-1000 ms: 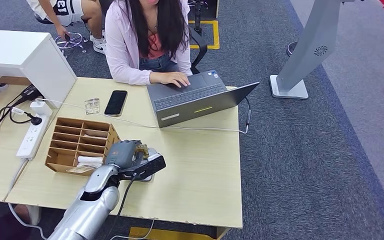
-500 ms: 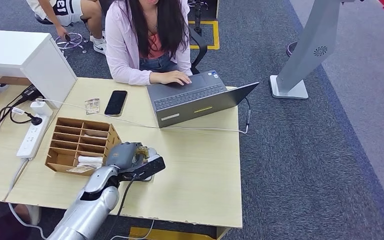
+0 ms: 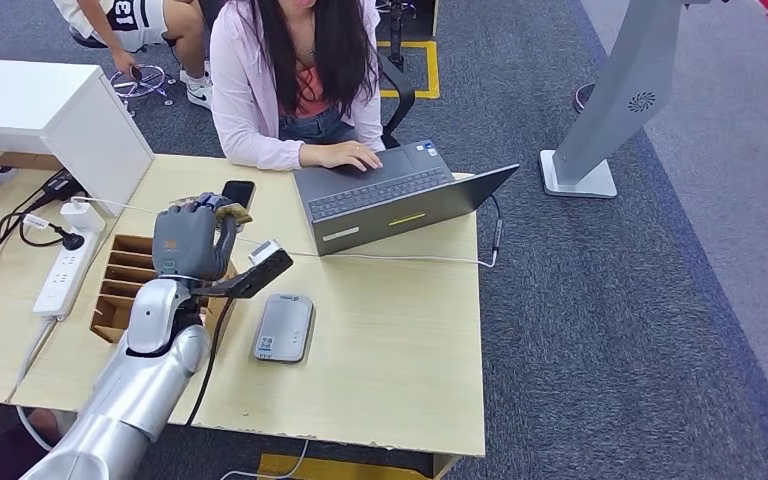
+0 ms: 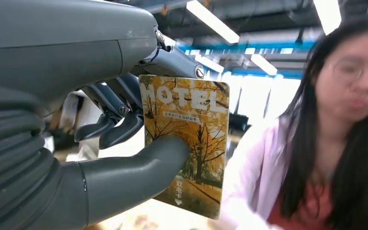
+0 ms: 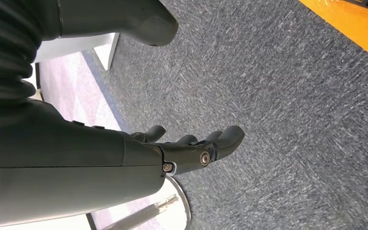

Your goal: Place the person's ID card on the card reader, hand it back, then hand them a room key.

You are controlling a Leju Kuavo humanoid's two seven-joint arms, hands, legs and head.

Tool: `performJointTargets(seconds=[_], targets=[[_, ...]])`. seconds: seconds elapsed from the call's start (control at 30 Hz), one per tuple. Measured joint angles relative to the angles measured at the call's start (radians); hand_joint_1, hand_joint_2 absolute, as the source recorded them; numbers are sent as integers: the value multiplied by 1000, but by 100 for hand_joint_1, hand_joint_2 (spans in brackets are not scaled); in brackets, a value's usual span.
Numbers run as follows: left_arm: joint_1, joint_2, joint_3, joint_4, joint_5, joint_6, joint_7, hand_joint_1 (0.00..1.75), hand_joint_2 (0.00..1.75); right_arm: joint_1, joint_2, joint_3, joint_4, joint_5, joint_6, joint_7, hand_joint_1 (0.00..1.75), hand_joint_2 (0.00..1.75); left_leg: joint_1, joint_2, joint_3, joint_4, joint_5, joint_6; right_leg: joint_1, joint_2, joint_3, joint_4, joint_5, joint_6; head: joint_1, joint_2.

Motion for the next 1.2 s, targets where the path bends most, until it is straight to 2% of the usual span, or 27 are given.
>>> performJointTargets(seconds=[0.23, 0.37, 1.07, 1.1, 1.2], targets=[[-127, 47, 76, 2, -46, 32, -18, 175, 175, 0, 1, 0, 1, 14, 1, -2, 0, 175, 0, 0, 0, 0, 0, 0, 0, 0, 0, 0, 0, 0, 0, 0], [-168, 65, 124, 8, -50, 38, -34, 175, 175, 0, 1, 0, 1, 14, 1, -2, 0, 175, 0, 0, 0, 0, 0, 0, 0, 0, 0, 0, 0, 0, 0, 0], [-179, 82, 179, 9, -33, 32, -50, 175, 175, -1, 6, 0, 2, 12, 2, -1, 0, 175, 0, 0, 0, 0, 0, 0, 0, 0, 0, 0, 0, 0, 0, 0], [-178, 82, 179, 9, -33, 33, -50, 166, 175, -1, 6, 0, 2, 13, 2, -1, 0, 175, 0, 0, 0, 0, 0, 0, 0, 0, 0, 0, 0, 0, 0, 0], [-173, 82, 179, 9, -35, 40, -51, 35, 175, -1, 6, 0, 2, 15, 2, -1, 0, 175, 0, 0, 0, 0, 0, 0, 0, 0, 0, 0, 0, 0, 0, 0]])
